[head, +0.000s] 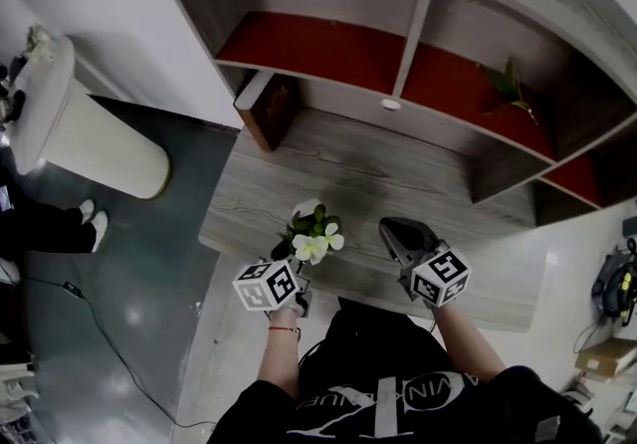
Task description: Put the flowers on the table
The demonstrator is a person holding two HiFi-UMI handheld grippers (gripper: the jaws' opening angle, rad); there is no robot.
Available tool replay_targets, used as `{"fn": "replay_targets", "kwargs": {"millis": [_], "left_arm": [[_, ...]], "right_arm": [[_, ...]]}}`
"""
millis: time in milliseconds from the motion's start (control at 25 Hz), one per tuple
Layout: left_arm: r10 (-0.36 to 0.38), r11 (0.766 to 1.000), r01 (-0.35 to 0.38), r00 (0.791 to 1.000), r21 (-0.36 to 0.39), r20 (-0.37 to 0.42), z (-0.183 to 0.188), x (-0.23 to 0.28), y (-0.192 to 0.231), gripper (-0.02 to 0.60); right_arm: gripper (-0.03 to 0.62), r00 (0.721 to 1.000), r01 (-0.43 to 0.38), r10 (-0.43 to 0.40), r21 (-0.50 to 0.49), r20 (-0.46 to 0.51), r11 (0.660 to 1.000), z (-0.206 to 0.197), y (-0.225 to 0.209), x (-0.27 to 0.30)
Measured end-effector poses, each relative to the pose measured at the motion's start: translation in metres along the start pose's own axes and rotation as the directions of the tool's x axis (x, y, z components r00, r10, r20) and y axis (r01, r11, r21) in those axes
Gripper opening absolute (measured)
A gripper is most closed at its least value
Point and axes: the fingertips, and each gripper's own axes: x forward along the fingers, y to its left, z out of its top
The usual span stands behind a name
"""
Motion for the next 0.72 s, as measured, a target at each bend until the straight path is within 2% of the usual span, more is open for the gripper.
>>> {"fn": "replay_targets", "kwargs": {"millis": [240,360,480,720], "left_arm": [[-0.04,0.999,0.04,0.999,-0.026,-0.019,0.029,0.041,0.0,0.063],[-0.061,0.996,0.06,0.998,-0.062,-0.02,0.041,0.062,0.002,0.063],[-0.092,0.986,0.09,0.996,-0.139,-0.008,0.051,0.082,0.003,0.063],[-0.145,0.941,0.147,0.989,-0.304,0.029,0.065,0.115,0.003,0.063]], "right_arm": [[0.011,1.0,0.001,-0.001,0.002,-0.005,1.0,0.003,-0.011,0.021],[0.011,1.0,-0.004,0.004,0.007,-0.009,1.0,0.004,-0.015,0.031],[0.011,1.0,-0.007,0.007,0.011,-0.015,1.0,0.003,-0.019,0.041],[0.011,1.0,-0.002,0.002,0.024,-0.019,1.0,0.003,-0.029,0.057]]}}
